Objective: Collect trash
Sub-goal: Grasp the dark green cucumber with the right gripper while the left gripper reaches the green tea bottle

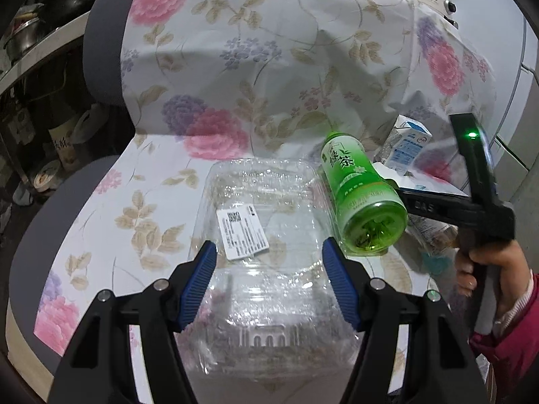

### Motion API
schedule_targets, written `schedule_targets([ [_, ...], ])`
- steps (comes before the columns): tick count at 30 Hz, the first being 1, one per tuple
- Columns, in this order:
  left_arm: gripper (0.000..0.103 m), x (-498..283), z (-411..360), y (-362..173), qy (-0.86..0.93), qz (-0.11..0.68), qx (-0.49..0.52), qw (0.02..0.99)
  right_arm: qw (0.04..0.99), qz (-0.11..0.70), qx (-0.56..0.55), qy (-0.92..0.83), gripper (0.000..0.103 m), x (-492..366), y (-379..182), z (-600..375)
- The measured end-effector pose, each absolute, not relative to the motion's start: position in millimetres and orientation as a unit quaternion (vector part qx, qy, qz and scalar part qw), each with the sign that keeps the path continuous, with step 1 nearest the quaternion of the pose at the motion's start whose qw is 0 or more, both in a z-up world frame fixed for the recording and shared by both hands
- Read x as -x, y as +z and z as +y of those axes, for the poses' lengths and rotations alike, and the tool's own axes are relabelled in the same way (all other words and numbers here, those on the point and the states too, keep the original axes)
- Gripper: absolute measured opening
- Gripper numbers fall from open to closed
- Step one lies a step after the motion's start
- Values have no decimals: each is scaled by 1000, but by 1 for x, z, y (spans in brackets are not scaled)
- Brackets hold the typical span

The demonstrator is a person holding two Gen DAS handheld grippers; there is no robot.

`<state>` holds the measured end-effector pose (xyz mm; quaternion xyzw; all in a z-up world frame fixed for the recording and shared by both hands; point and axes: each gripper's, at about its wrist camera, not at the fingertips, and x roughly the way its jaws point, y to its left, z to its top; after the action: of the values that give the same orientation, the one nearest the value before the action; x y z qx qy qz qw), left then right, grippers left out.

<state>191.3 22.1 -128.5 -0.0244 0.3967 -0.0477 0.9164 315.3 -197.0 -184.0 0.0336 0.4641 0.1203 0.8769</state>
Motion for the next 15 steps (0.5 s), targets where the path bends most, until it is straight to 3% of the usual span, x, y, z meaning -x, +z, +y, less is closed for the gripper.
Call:
schedule_targets([
  [9,65,-178,19,-122,-57,396,13,916,895,431,-45,107,33,-266,-159,-216],
  [15,83,-183,-10,-112,-93,393,5,915,922,374,-44,89,33,-179,-125,-251],
])
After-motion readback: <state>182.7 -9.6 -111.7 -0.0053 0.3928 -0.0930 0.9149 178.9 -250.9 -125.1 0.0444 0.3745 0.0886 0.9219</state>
